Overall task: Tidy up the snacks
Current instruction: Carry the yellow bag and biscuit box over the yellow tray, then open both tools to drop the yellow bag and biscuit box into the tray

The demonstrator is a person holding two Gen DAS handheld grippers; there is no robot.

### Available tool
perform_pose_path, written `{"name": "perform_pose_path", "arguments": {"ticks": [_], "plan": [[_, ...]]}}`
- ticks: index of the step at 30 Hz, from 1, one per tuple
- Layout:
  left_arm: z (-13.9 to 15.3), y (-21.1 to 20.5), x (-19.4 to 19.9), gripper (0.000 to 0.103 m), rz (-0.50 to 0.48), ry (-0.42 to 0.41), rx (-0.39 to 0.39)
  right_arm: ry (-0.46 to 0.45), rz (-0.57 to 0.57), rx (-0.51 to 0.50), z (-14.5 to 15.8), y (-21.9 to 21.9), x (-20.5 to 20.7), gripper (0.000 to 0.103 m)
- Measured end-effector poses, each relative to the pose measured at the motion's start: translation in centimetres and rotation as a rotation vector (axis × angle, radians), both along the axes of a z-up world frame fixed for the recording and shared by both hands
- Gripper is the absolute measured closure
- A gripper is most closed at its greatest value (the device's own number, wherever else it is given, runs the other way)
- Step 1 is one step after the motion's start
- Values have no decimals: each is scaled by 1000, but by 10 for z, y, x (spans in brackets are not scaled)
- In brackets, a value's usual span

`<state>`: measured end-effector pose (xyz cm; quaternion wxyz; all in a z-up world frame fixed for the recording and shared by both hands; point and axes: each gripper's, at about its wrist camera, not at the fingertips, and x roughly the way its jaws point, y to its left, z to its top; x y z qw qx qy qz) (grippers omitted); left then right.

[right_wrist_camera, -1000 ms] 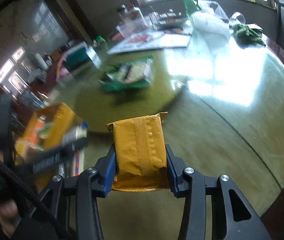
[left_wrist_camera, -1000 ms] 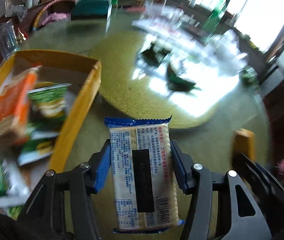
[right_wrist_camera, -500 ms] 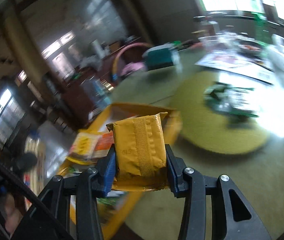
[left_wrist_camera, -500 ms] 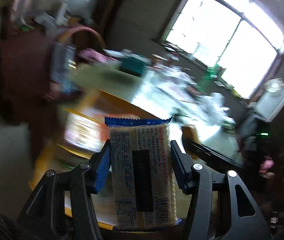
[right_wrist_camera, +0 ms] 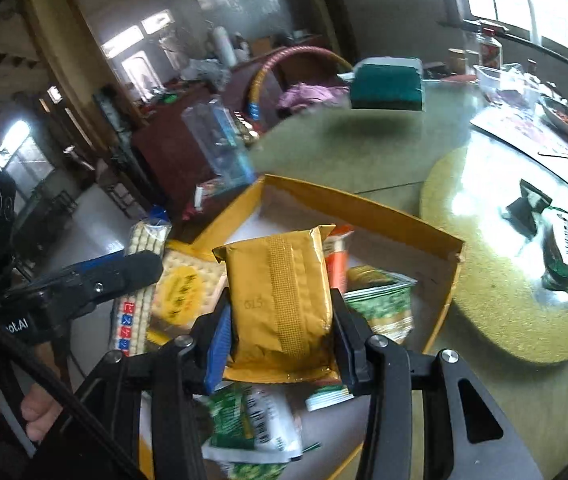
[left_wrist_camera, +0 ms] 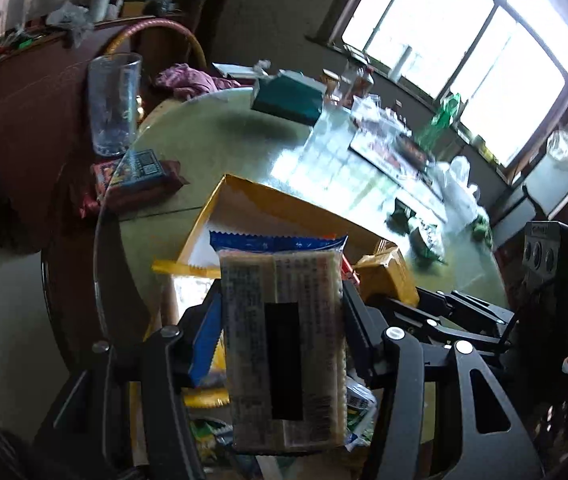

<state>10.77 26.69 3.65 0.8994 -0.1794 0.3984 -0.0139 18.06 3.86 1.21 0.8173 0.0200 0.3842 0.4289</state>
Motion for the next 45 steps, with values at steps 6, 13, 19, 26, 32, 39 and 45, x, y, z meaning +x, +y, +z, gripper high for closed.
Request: {"name": "perform_pose_path", "arguments": {"ticks": [6,13,19,26,32,39,45], "plan": [[-1,-4,12,47,-71,73,116,73,-35,-27,-9,4,6,59],[-5,-2,22,47,-83,144,167,106,14,-67,-4,19,5,59],[-6,4,28,47,-141,156,190,116,-74,-61,-8,17,0,59],[-15,24,14,47,-43,147,165,106,-57,-115,-6,34,1,59],[-15,21,15,47,30,90,198,2,-35,-95,8,33,-4,59],[-12,11,25,45,124,65,206,-6,-25,1,7,22,14,59],[-7,-4,14,25,234,17,264,-90,85,39,9,22,9,53]]}}
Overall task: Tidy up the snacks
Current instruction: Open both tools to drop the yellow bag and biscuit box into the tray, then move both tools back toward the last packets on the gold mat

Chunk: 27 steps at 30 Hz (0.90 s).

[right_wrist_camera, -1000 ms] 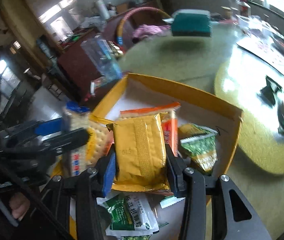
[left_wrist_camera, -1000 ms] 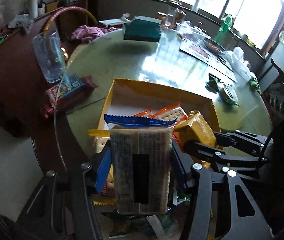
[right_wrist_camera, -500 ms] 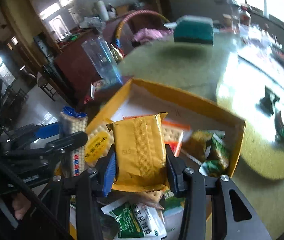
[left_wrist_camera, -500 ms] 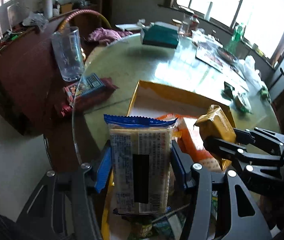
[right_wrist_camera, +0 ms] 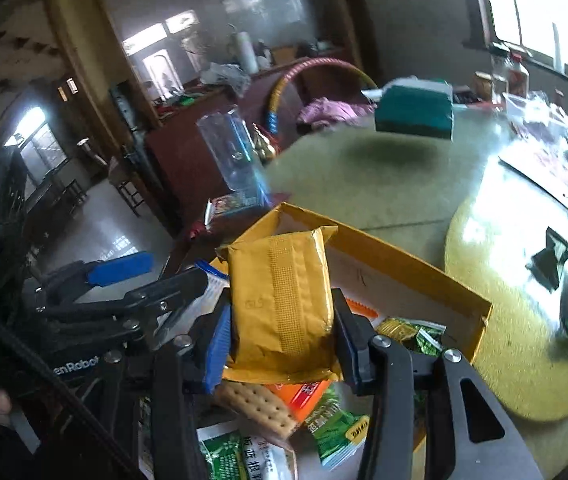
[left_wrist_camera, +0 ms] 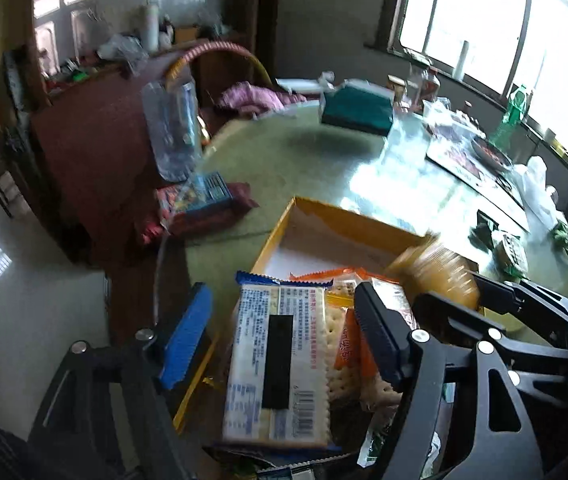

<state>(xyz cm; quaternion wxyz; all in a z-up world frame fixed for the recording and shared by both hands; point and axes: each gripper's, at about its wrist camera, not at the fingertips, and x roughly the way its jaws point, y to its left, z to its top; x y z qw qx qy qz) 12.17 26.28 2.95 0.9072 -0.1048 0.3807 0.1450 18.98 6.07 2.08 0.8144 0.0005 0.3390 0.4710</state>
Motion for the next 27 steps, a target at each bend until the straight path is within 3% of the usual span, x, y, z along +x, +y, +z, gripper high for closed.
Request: {"name": "perform_pose_path", "arguments": {"ticks": [4,9,12,19,22,27], "plan": [[12,-14,-20,20,51,-93,30,-6,31,70,4,-24,-3,36],[40,-51,-56,19,35,-257,42,-1,35,198,9,-88,-21,36],[58,-85,-81,16,-4,-354,62,-6,-25,247,16,-138,-39,30],[108,-169,-113,14,-137,-395,20,43,-174,276,45,-238,-66,24],[117,-181,-114,11,-165,-399,-42,84,-204,278,57,-264,-64,24],[125,-180,-90,11,-177,-362,-126,74,-281,200,75,-288,-58,24]]}}
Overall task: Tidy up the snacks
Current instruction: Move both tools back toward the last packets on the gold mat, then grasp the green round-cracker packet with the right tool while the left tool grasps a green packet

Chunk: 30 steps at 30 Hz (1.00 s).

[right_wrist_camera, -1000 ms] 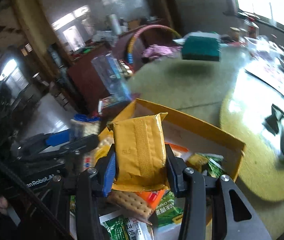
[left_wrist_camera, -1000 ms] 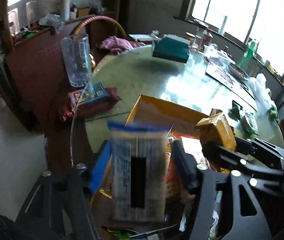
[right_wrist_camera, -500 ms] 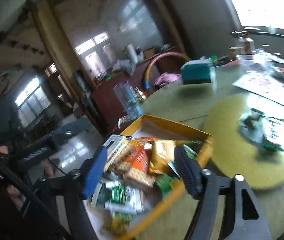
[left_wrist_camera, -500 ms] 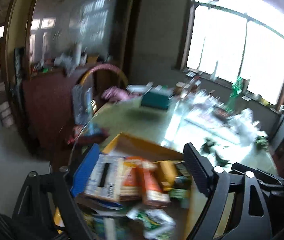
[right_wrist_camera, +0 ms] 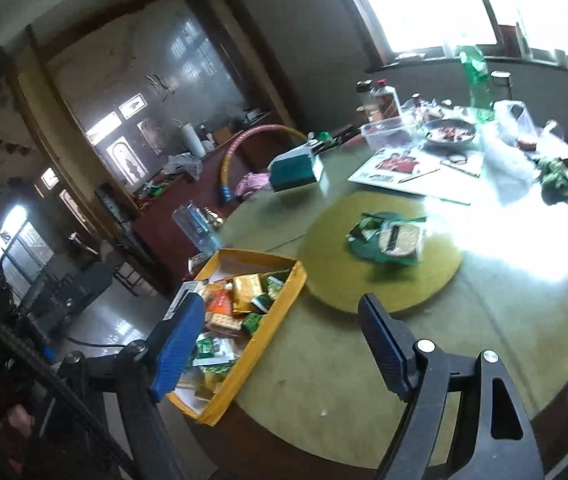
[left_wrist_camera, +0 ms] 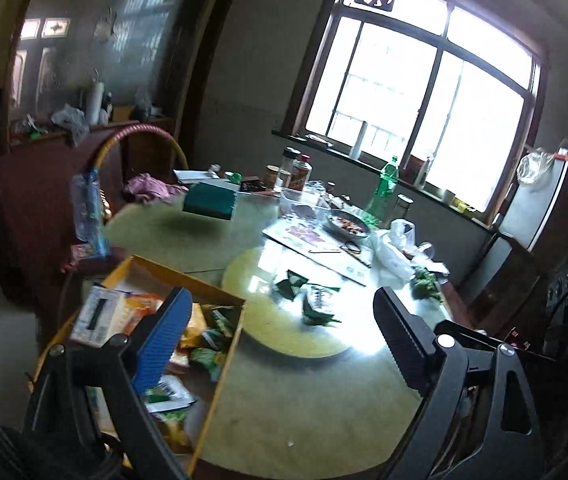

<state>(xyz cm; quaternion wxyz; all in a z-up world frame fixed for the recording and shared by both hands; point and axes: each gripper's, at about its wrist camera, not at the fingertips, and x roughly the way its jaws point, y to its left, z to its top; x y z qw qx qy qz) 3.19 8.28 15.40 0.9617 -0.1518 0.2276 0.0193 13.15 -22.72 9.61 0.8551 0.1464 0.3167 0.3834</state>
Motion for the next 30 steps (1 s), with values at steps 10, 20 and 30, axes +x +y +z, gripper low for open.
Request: {"name": "perform_pose_path", "arguments": {"ticks": [10,20,30], "plan": [[-3,7,55,11,-97,53,42,63,-93,-3,35,-15,52,24],[-38,54,101,11,-106,151,39,225,-117,-80,-25,55,180,24],[-61,58,135,11,-80,217,18,397,-215,-206,-138,82,262,24]]}}
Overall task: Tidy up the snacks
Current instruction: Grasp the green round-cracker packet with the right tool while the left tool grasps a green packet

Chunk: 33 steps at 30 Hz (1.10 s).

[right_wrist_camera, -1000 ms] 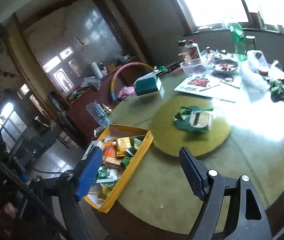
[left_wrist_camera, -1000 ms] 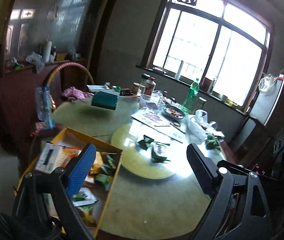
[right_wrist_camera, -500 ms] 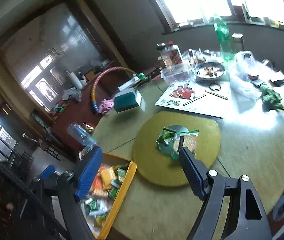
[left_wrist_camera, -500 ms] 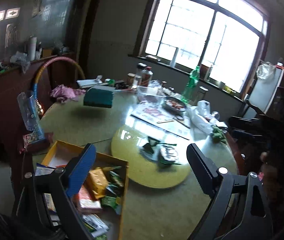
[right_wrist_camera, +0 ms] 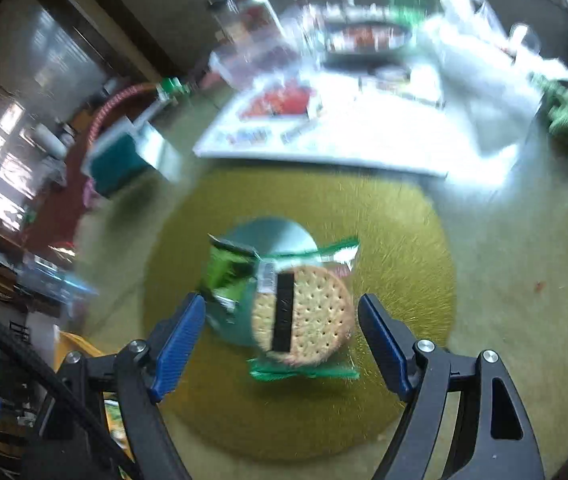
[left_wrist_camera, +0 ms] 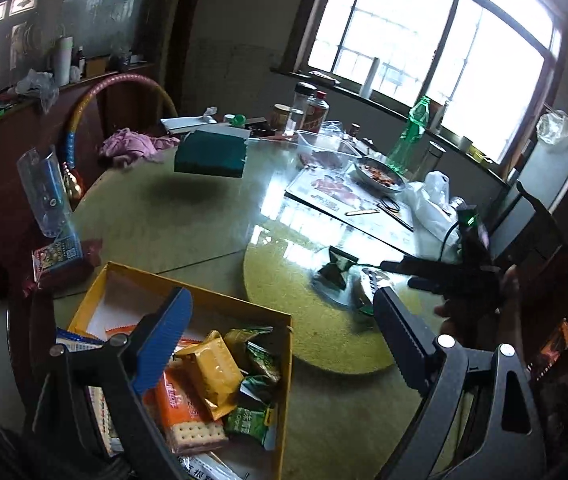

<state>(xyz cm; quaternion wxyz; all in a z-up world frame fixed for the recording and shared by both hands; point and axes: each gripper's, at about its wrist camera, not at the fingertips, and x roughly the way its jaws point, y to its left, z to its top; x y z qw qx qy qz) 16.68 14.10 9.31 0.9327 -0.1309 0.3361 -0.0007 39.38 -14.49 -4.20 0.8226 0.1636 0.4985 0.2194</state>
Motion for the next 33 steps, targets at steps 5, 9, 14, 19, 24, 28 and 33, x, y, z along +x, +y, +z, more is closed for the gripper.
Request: {"name": "perform_pose_path", "arguments": {"ticks": [5,9,14,19,24,28,33], "plan": [[-3,-8,-1,11,46,16,30,-7,-8,-82,-21,19,5,24],[-4,-23,10,11,44,34,56,-70,18,-206,-24,37,-8,24],[-16,-52,42,11,5,71,128,-129,46,-286,-29,25,-48,28],[-42,-97,94,12,-74,130,253,-124,60,-277,-39,-20,-88,28],[-67,-126,150,12,-142,191,306,-129,53,-225,-45,-58,-119,28],[-95,-128,189,13,-164,266,324,-124,48,-165,-46,-70,-125,28],[-118,-120,216,25,-165,332,327,-122,64,-118,-45,-72,-126,28]]}}
